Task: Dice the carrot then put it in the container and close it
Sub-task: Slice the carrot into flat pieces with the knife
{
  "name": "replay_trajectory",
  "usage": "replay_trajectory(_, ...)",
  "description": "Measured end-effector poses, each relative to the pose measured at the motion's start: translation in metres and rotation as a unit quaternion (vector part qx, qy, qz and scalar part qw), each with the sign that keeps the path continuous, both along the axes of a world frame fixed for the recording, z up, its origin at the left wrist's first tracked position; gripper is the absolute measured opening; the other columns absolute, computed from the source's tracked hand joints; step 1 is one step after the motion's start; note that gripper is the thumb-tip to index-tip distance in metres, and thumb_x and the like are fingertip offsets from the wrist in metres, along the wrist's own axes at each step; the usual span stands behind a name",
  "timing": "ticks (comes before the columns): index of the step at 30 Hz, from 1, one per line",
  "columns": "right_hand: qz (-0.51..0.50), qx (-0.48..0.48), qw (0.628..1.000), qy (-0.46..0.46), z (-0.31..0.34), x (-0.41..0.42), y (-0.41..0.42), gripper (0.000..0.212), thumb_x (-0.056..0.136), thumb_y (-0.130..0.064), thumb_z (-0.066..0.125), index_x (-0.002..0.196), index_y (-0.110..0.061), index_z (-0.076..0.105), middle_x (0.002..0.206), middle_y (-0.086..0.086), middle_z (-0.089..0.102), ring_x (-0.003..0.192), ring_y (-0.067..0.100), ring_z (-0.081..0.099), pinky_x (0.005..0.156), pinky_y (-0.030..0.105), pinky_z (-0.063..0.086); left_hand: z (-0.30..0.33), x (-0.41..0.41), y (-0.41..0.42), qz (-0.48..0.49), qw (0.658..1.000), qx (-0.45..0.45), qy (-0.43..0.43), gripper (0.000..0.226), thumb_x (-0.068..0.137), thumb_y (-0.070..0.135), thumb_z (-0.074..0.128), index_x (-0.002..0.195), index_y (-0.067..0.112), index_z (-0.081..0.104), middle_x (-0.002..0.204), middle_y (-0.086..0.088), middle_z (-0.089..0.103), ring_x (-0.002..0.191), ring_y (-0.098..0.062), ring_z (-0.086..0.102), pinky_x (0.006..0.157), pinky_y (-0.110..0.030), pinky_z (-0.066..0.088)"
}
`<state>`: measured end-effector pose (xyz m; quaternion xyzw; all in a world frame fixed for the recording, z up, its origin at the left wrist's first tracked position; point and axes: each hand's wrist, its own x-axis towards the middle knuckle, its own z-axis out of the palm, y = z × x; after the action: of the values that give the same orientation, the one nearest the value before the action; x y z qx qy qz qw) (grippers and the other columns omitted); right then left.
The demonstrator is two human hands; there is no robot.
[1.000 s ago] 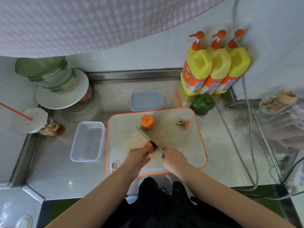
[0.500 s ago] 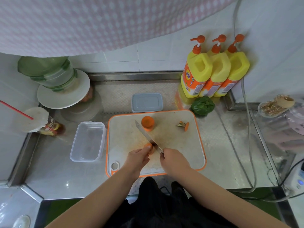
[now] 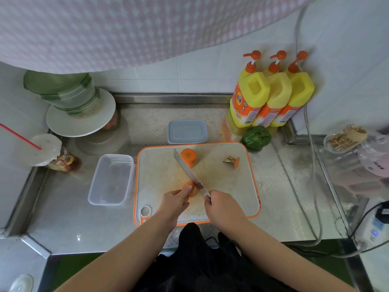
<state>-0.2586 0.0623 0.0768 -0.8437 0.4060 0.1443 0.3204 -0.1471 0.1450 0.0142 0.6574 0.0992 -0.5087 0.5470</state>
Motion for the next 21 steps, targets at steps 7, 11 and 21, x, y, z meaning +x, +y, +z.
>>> replay_trajectory(7,0.008,-0.003,1.0,0.0,0.0051,-0.0011,0.0015,0.038,0.101,-0.026,0.037,0.064,-0.024,0.028,0.064,-0.006,0.038,0.071,0.02,0.046,0.063,0.028,0.032,-0.0009,0.0,0.0006,-0.004,1.0,0.002,-0.011,0.02,0.09,0.026,0.07,0.086,0.009,0.061,0.101,-0.007,0.066,0.112,-0.024,0.059,0.105,-0.038,0.046)
replay_trajectory(11,0.006,-0.003,1.0,0.0,0.0055,-0.0011,0.0021,0.033,0.101,-0.028,0.037,0.07,-0.021,0.037,0.07,-0.004,0.044,0.073,0.019,0.048,0.064,0.029,0.034,-0.0015,0.0,0.0004,-0.005,1.0,-0.004,-0.011,0.018,0.091,0.025,0.069,0.085,0.011,0.061,0.098,-0.005,0.067,0.111,-0.023,0.059,0.105,-0.037,0.046)
replay_trajectory(21,0.013,-0.016,1.0,0.008,0.0043,0.0006,0.0053,0.031,0.101,-0.027,0.036,0.07,-0.022,0.035,0.075,-0.002,0.047,0.075,0.019,0.049,0.065,0.029,0.035,-0.0057,0.0004,0.0006,-0.004,1.0,-0.009,-0.011,0.019,0.09,0.026,0.07,0.087,0.009,0.063,0.098,-0.006,0.068,0.111,-0.022,0.059,0.105,-0.037,0.046)
